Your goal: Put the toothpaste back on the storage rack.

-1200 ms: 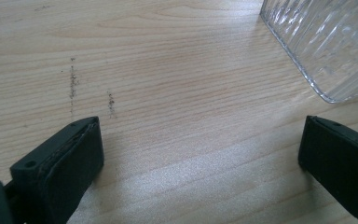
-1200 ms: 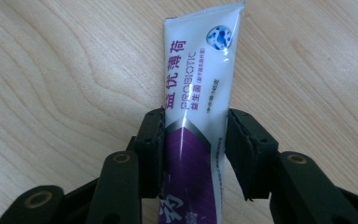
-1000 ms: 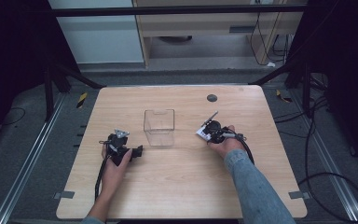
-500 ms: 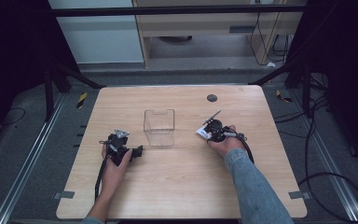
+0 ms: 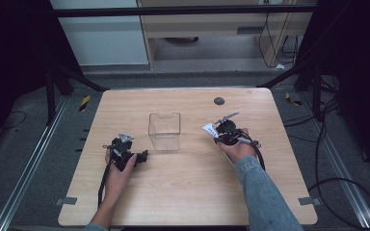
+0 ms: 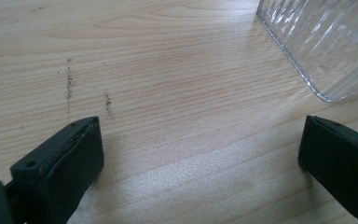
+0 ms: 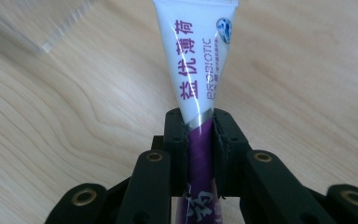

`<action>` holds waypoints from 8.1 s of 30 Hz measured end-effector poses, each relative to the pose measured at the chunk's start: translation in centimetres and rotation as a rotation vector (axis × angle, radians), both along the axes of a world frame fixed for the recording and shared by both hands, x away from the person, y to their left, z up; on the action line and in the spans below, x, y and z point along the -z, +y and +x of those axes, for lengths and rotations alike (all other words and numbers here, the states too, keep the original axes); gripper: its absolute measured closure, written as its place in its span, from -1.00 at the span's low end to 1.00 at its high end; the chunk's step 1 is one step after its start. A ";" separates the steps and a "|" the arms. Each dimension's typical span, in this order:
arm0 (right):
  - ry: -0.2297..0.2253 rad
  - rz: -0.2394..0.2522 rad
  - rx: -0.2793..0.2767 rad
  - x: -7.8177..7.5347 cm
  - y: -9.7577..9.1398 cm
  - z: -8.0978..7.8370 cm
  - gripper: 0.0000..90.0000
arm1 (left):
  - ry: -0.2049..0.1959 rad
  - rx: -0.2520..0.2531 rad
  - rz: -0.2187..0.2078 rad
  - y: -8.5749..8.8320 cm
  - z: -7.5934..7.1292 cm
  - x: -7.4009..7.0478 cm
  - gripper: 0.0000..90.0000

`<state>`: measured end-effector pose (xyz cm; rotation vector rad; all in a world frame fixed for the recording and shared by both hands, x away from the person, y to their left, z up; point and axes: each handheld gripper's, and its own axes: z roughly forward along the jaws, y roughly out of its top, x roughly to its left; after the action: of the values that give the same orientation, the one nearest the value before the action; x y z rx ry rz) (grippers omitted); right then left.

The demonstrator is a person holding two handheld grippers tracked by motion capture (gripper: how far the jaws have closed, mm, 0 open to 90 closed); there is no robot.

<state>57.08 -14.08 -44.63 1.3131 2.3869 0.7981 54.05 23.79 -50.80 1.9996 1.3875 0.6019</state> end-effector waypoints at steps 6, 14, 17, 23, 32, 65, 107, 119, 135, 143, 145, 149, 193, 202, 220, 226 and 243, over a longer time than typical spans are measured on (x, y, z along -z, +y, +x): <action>-0.103 0.101 0.019 -1.6 0.5 -1.1 0.73 | 0.000 0.000 -0.002 0.0 0.1 0.0 -1.00; -0.195 0.176 -0.001 -3.4 1.8 -1.9 0.73 | 0.002 0.005 0.002 0.0 0.2 0.0 -1.00; -0.207 0.191 -0.007 -3.8 2.3 -2.2 0.73 | 0.002 0.005 0.002 0.0 0.2 0.0 -1.00; -0.244 0.231 -0.019 -5.3 3.7 -2.3 0.73 | 0.002 0.005 0.002 0.0 0.2 0.0 -1.00; -0.280 0.259 -0.070 -7.6 5.6 -2.1 0.73 | 0.002 -0.005 0.001 -0.2 0.1 0.0 -1.00; -0.409 0.367 -0.104 -14.2 12.2 -0.3 0.73 | -0.001 0.001 0.001 -0.4 0.2 0.0 -1.00; -0.486 0.403 -0.067 -13.1 16.5 3.8 0.73 | -0.001 0.010 -0.001 -0.3 0.1 0.0 -1.00; -0.473 0.383 -0.078 -12.5 16.7 3.2 0.73 | 0.000 0.014 0.000 -0.2 0.1 0.0 -1.00; -0.458 0.355 -0.080 -10.6 16.5 2.4 0.73 | -0.004 0.017 -0.003 -0.2 0.1 0.0 -1.00; -0.438 0.349 -0.074 -9.4 16.3 2.5 0.73 | 0.000 0.019 -0.001 -0.2 0.1 0.0 -1.00; -0.437 0.343 -0.075 -9.1 16.4 2.4 0.73 | -0.002 0.017 -0.002 -0.2 0.1 0.0 -1.00; -0.425 0.341 -0.076 -8.6 16.4 2.2 0.73 | -0.003 0.017 -0.003 -0.2 0.1 0.0 -1.00; -0.372 0.304 -0.087 -5.0 17.2 1.6 0.73 | -0.001 0.022 -0.003 -0.2 0.1 0.0 -1.00; -0.362 0.303 -0.083 -4.8 17.4 1.6 0.73 | -0.001 0.022 -0.003 -0.2 0.1 0.0 -1.00; -0.356 0.294 -0.094 -4.4 18.1 1.7 0.73 | -0.001 0.024 -0.003 -0.1 0.1 0.0 -1.00; -0.353 0.293 -0.097 -4.3 18.4 1.8 0.73 | -0.001 0.025 -0.004 -0.1 0.1 0.0 -1.00; -0.341 0.278 -0.091 -4.3 19.1 2.2 0.73 | -0.002 0.025 -0.005 -0.2 0.1 0.0 -1.00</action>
<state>59.31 5.00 -40.37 1.0608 2.1309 1.3046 54.18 23.64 -50.83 2.0086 1.3599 0.5890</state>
